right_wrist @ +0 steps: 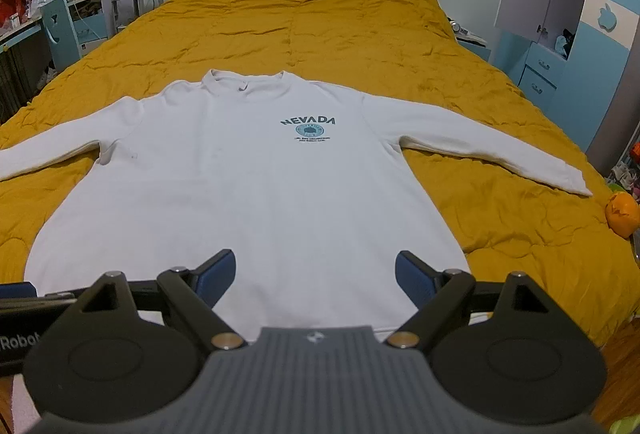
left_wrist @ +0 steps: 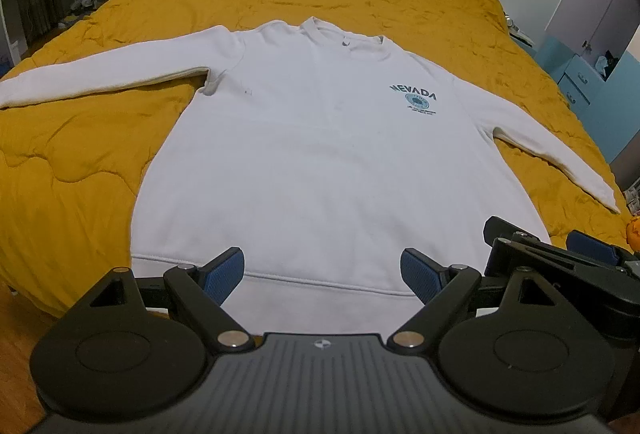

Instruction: Fold small clothes

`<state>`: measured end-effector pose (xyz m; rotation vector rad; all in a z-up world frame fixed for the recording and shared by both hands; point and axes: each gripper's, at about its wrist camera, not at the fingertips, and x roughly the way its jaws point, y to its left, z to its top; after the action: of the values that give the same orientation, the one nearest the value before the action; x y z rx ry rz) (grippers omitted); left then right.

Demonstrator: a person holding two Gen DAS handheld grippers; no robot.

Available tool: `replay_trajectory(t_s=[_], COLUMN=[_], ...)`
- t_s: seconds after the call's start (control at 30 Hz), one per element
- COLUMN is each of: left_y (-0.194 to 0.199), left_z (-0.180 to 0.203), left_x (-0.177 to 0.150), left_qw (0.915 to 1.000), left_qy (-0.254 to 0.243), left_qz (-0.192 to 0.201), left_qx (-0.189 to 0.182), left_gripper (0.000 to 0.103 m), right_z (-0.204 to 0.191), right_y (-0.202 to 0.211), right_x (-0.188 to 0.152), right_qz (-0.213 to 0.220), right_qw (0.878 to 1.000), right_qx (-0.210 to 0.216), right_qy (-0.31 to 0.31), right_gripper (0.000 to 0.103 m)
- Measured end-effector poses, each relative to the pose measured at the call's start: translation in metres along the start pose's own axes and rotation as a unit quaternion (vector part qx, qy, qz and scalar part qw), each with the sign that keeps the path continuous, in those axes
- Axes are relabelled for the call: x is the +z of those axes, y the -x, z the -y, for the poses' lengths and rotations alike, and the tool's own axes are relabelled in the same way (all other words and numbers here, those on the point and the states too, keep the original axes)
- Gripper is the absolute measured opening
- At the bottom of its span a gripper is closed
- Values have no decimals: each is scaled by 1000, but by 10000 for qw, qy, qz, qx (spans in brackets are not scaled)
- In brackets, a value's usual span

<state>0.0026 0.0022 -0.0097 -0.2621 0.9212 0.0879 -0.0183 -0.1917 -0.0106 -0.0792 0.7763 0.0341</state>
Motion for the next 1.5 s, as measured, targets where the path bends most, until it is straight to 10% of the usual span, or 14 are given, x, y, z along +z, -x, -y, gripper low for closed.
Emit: replay_trajectory(t_s=[1.23,1.5], left_y=[-20,-36], left_z=[-1,-49], left_x=[4,29], left_qw=[9996,9936], left_qy=[-194,726], left_qz=[-135,-326], left_qx=[140,-803], left_gripper=[102,100], right_z=[-10,-28], right_y=[-19,-38], right_x=[2,19], right_qz=[-221,-223], right_qw=[9996,9981], right_qx=[-94,321], right_qy=[131,468], right_gripper=[83,83])
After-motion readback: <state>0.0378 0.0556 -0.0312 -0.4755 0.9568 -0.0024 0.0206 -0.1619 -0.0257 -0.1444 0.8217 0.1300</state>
